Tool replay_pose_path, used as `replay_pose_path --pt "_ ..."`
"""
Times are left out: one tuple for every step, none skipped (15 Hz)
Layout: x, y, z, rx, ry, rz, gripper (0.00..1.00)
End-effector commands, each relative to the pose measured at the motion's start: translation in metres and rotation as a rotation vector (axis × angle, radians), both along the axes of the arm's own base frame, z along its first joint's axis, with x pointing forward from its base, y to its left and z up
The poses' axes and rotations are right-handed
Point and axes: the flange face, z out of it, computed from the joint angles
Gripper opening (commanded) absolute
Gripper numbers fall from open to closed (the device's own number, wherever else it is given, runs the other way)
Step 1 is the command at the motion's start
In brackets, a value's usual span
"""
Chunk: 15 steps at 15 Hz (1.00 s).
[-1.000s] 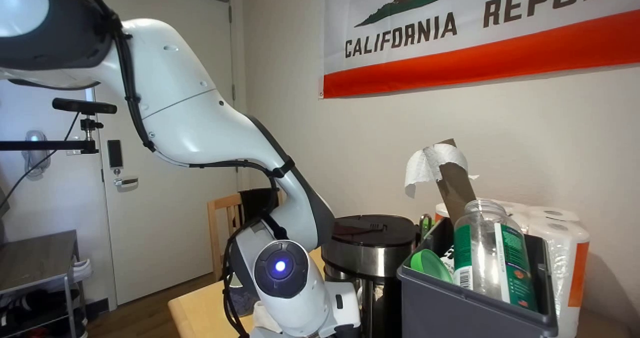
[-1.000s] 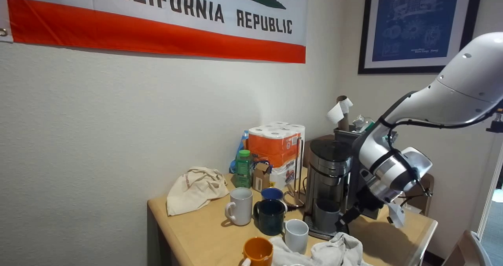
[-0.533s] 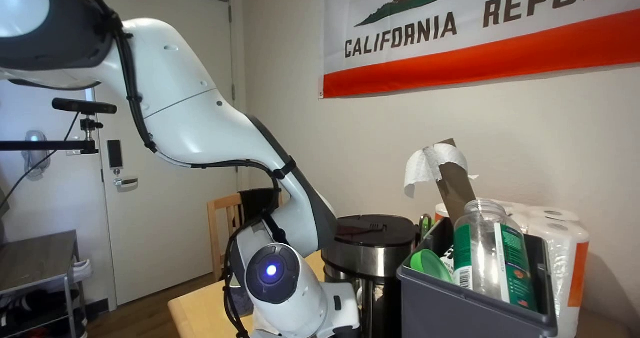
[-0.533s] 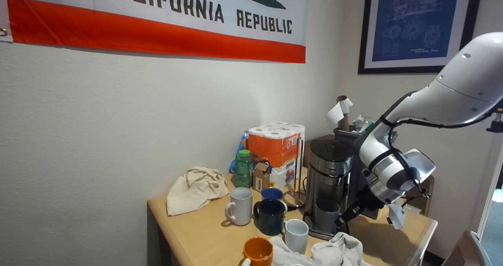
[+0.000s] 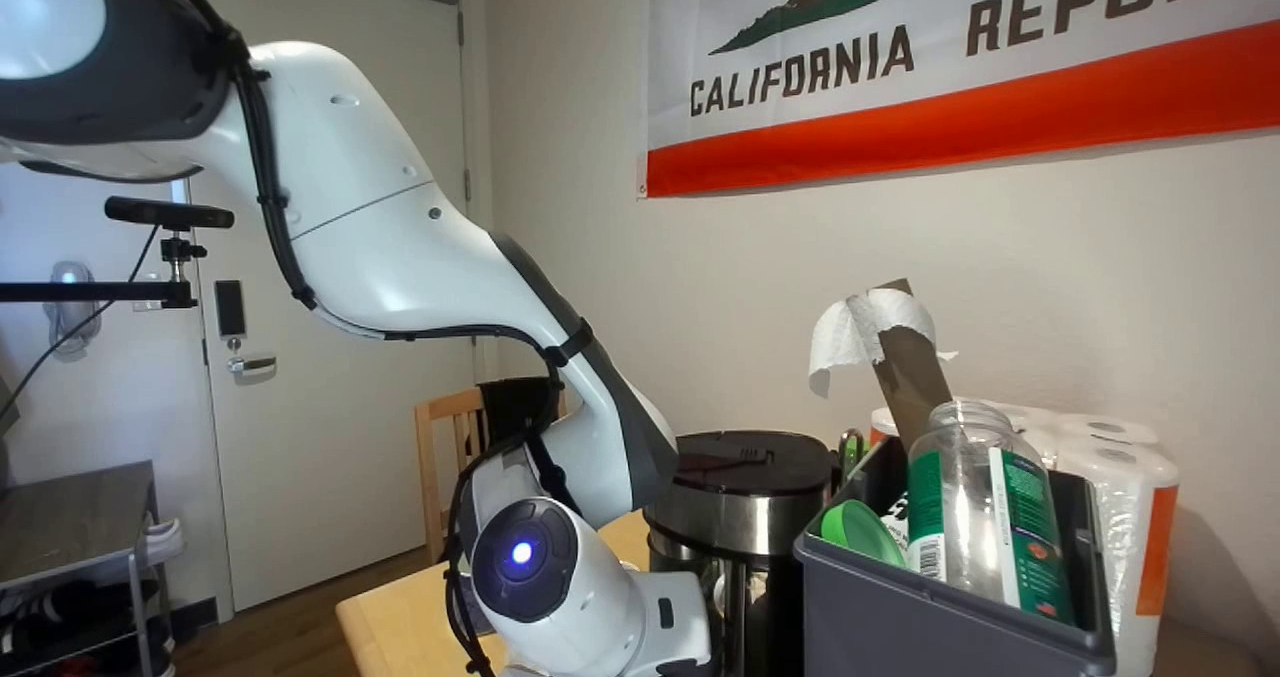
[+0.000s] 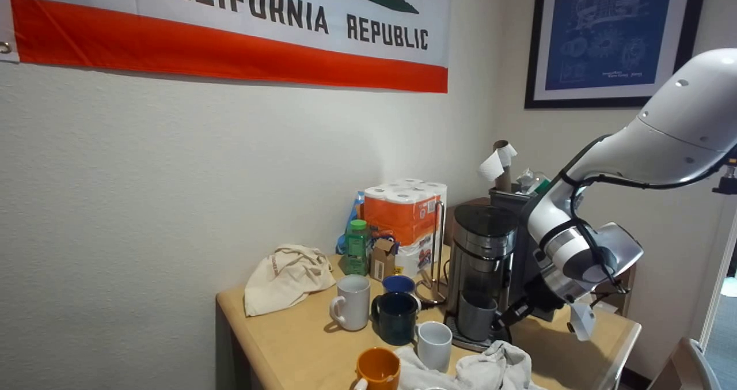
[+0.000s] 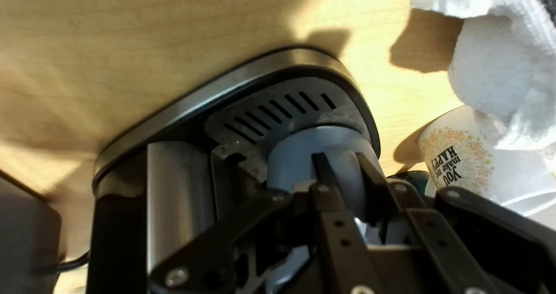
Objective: Take the gray cup and place it at the left of the black cup
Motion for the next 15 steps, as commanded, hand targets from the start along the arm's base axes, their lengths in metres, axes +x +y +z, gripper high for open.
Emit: replay_pose_path --pt "-0.004 0.0 0.007 -0.025 -0.007 -0.027 0.08" --pt "-0.004 0.002 0.009 -0.019 0.001 -0.025 0.08" --pt "-0.005 0.004 0.012 -0.018 0.01 -0.023 0.08" --pt "-0.006 0.007 0.016 -0.014 0.03 -0.024 0.08" --pt "-0.008 0.009 0.018 -0.022 0.057 -0.029 0.08" --pt "-0.01 0.009 0.023 -0.036 0.083 -0.041 0.07" --pt "-0.012 0.009 0.028 -0.046 0.114 -0.052 0.08" --pt "-0.015 0.011 0.031 -0.063 0.146 -0.062 0.08" --pt "-0.023 0.014 0.033 -0.079 0.181 -0.069 0.07" --pt "-0.028 0.017 0.035 -0.094 0.21 -0.075 0.07" --pt "-0.036 0.022 0.034 -0.092 0.247 -0.065 0.07" --pt "-0.042 0.026 0.036 -0.093 0.278 -0.057 0.07" --pt "-0.047 0.03 0.038 -0.083 0.313 -0.044 0.07" --pt "-0.051 0.033 0.044 -0.09 0.336 -0.036 0.07" --pt "-0.052 0.038 0.051 -0.1 0.351 -0.028 0.07"
